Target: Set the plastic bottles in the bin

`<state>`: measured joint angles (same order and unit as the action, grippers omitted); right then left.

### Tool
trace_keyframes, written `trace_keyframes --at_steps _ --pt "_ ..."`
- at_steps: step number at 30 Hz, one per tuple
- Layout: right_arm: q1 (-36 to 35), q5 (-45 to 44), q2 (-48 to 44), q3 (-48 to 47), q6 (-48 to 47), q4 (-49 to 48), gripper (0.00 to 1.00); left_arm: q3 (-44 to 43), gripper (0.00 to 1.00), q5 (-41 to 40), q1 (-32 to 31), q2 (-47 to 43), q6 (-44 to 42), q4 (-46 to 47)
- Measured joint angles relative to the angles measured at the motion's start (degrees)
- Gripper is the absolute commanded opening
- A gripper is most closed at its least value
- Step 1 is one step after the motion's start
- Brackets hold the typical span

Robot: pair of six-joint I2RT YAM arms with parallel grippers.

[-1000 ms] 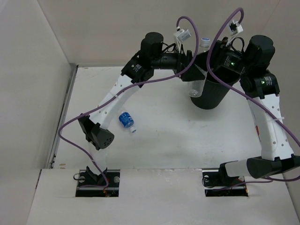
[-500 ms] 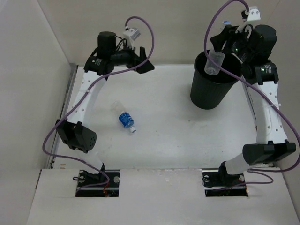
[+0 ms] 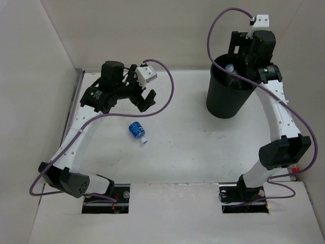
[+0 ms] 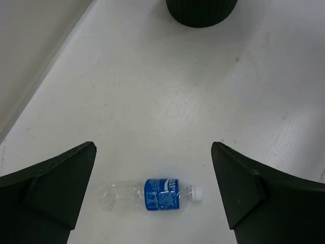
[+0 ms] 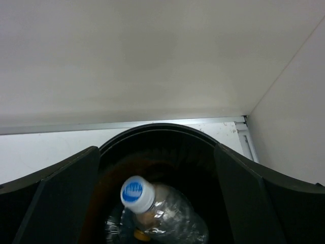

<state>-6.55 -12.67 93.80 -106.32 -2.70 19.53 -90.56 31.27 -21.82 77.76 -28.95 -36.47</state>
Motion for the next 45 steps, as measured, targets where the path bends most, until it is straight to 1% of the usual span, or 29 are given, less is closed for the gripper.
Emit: trace_keyframes --at_steps 5,8,12,13,14,16,19,22,27,35,40,42,44,45 --pt "-1.0 1.7 -2.9 0.0 0.2 2.8 1.0 3.0 1.0 -9.5 -2.6 0.5 -4.9 -1.2" --pt "-1.5 5.0 -8.0 0.4 -0.4 6.0 1.0 7.1 1.0 -12.5 -3.2 0.8 -11.4 -2.0" --pt "-0.7 12.9 -19.6 2.7 -1.4 9.9 1.0 16.5 1.0 -11.2 -1.6 -2.7 -29.7 -3.3" --pt "-0.2 14.7 -22.5 3.1 -1.7 10.6 1.0 18.1 1.0 -10.1 -0.2 -3.6 -35.1 -4.8" --pt "0.6 17.2 -26.7 3.2 -2.2 12.0 1.0 19.3 1.0 -8.8 2.2 -4.6 -42.4 -7.0" --pt "1.5 19.0 -30.7 3.2 -2.9 13.3 1.0 19.4 1.0 -6.1 5.8 -4.6 -53.1 -9.2" --pt "2.4 20.9 -35.3 3.3 -3.3 16.2 1.0 19.7 1.0 -3.7 9.0 -3.5 -66.7 -11.9" --pt "3.1 21.8 -37.6 3.2 -3.0 19.0 1.0 21.6 1.0 -2.4 9.6 -1.4 -74.9 -13.1" --pt "8.4 25.6 -38.9 1.6 -0.1 23.9 1.0 25.3 1.0 -2.7 8.6 4.1 -80.7 -14.3" --pt "12.2 34.6 -40.3 -3.7 3.7 29.6 1.0 26.8 0.99 -7.8 6.8 12.4 -83.3 -14.5" --pt "17.2 39.8 -42.7 -5.1 7.1 30.2 1.0 26.6 1.0 -10.4 6.7 17.5 -84.0 -10.6" --pt "18.6 41.7 -43.5 -5.1 8.3 30.2 1.0 27.2 1.0 -11.4 6.4 19.6 -84.0 -7.4" --pt "19.6 43.2 -43.8 -5.1 9.5 30.1 1.0 28.2 0.97 -12.1 5.5 21.1 -84.1 -4.3" --pt "20.1 43.7 -43.9 -4.9 10.1 30.0 1.0 28.1 0.91 -12.7 4.8 21.4 -84.1 -3.9"
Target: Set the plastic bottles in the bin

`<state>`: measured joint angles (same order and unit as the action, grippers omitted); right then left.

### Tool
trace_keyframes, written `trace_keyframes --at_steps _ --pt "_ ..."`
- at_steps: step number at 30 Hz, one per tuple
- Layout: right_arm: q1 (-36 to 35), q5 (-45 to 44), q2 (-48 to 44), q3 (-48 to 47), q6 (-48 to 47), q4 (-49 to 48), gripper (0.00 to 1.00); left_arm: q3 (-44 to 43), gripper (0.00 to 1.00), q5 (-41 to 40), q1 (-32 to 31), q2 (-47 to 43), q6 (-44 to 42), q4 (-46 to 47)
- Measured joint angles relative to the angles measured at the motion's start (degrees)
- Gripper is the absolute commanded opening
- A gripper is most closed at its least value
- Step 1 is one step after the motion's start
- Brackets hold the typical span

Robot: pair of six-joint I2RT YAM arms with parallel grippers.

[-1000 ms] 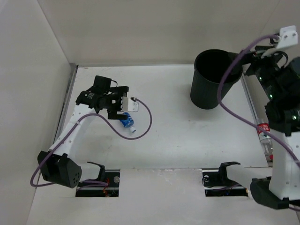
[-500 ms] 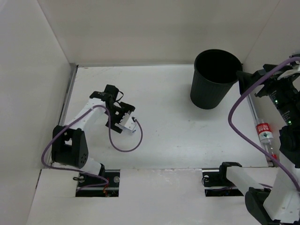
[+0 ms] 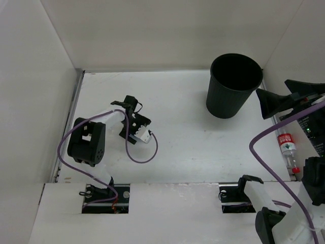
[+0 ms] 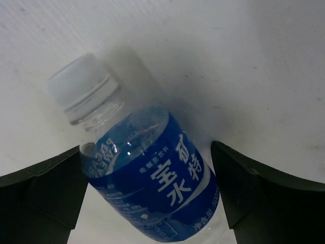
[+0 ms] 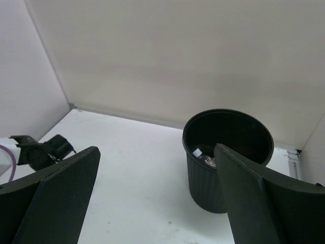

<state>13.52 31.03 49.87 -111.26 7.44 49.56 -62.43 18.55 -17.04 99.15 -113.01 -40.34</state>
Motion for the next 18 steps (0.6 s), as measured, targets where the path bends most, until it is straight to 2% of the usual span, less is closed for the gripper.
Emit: trace_keyframes --at_steps 1,2,3,6,8,10,13,18 --pt "0.4 0.5 0.0 0.2 0.6 -0.1 1.0 0.1 0.82 -0.1 -0.7 -0.1 -0.1 1.0" --pt "0.7 0.9 0.0 0.5 1.1 -0.2 1.0 0.1 0.62 -0.4 -1.7 -0.1 -0.1 1.7" --pt "0.9 1.2 0.0 1.0 1.5 -0.2 1.0 0.1 0.53 -0.4 -2.5 -0.1 0.2 2.2" --pt "0.9 1.9 -0.1 4.2 2.1 -0.9 1.0 0.1 0.34 0.1 -5.4 -0.6 -0.4 3.9" --pt "0.7 2.3 -0.2 8.7 2.1 -1.7 1.0 -0.4 0.26 1.5 -7.3 -1.4 1.9 3.6" --pt "-0.1 2.5 0.0 14.2 2.1 -2.1 1.0 -3.3 0.21 3.9 -9.1 -2.4 8.3 2.2" --pt "-1.3 3.2 1.6 21.8 2.0 -2.1 1.0 -13.4 0.21 9.4 -10.7 -3.3 24.5 1.3" --pt "-2.6 9.8 6.8 26.7 2.0 -2.6 1.0 -34.2 0.19 19.5 -9.0 -5.7 61.7 6.6"
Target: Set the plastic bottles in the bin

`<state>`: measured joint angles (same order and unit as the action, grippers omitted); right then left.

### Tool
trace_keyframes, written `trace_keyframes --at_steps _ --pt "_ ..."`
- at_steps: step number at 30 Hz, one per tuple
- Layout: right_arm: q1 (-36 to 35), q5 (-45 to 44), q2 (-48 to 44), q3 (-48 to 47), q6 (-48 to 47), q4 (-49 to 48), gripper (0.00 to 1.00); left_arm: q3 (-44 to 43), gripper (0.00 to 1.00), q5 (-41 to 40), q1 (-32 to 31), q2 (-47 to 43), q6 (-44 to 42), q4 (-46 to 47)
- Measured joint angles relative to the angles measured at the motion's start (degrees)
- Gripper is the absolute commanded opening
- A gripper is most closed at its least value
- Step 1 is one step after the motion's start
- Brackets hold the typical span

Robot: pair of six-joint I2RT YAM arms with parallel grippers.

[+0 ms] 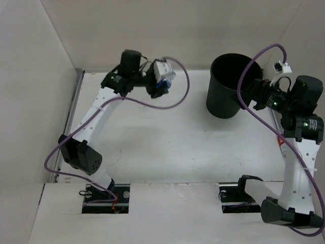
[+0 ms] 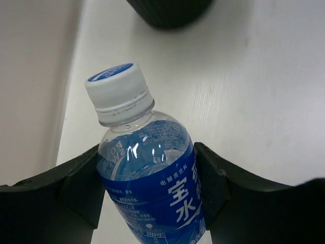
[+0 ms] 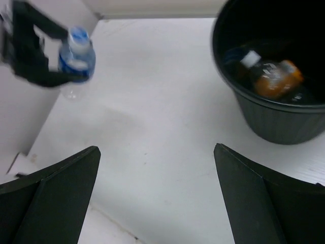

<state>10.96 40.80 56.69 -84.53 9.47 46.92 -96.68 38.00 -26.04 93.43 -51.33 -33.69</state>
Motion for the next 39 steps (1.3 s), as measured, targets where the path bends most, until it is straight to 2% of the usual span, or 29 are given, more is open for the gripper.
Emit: trace_keyframes --at_steps 4,8,10,13,17,20,28,39 --pt "-1.7 10.4 2.3 -0.2 0.8 -3.0 1.0 -10.8 0.17 7.6 2.8 -0.9 38.4 11.9" --pt "-3.6 21.9 5.1 -3.1 3.3 -6.1 1.0 -12.4 0.16 11.3 3.7 0.9 73.9 28.9" --pt "-4.8 25.4 6.5 -4.4 5.1 -8.4 1.0 -14.7 0.16 11.4 2.3 4.3 85.4 34.6" --pt "-6.8 27.6 7.6 -5.1 7.8 -11.6 1.0 -19.7 0.16 10.6 -2.2 10.9 96.5 39.7" --pt "-10.3 28.4 9.5 -6.3 11.0 -15.0 1.0 -25.5 0.16 9.9 -10.1 17.6 103.4 43.1" --pt "-11.6 28.7 10.6 -6.9 12.9 -15.5 1.0 -27.3 0.16 9.7 -14.1 19.3 105.4 44.4" --pt "-14.9 27.3 12.2 -6.9 13.2 -18.1 1.0 -31.6 0.14 9.5 -14.8 19.3 107.2 47.4" --pt "-18.9 26.3 16.3 -7.3 16.3 -22.1 1.0 -31.9 0.09 8.7 -14.8 20.1 106.7 49.0"
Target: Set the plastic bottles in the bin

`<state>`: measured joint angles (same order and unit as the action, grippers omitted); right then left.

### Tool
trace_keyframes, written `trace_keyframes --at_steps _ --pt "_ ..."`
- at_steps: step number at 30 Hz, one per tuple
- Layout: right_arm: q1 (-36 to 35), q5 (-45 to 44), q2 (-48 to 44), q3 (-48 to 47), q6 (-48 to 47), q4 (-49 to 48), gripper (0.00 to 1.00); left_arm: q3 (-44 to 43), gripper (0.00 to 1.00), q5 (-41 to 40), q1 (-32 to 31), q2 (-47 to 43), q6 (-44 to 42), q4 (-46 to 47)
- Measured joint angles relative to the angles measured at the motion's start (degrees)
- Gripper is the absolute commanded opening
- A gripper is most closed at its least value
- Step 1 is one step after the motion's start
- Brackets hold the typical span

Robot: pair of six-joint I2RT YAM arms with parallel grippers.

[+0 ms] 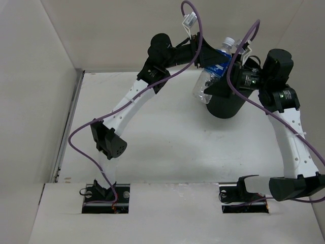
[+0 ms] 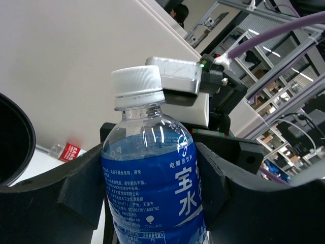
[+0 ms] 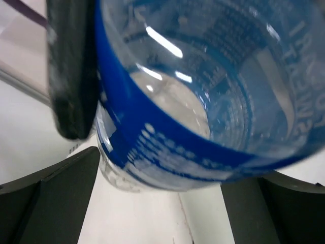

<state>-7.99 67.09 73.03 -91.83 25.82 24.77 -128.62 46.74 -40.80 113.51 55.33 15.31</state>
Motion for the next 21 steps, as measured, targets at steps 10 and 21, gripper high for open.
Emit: trace_keyframes --at_steps 10,21 --pt "0.3 -1.0 2.5 -2.1 7.9 -6.3 0.17 -0.1 0.58 -0.1 -0.3 1.0 -0.4 3.7" --pt "4.6 -6.9 2.7 -1.6 3.9 -8.1 0.0 -0.1 1.0 0.6 7.9 -0.1 -7.0 -0.4"
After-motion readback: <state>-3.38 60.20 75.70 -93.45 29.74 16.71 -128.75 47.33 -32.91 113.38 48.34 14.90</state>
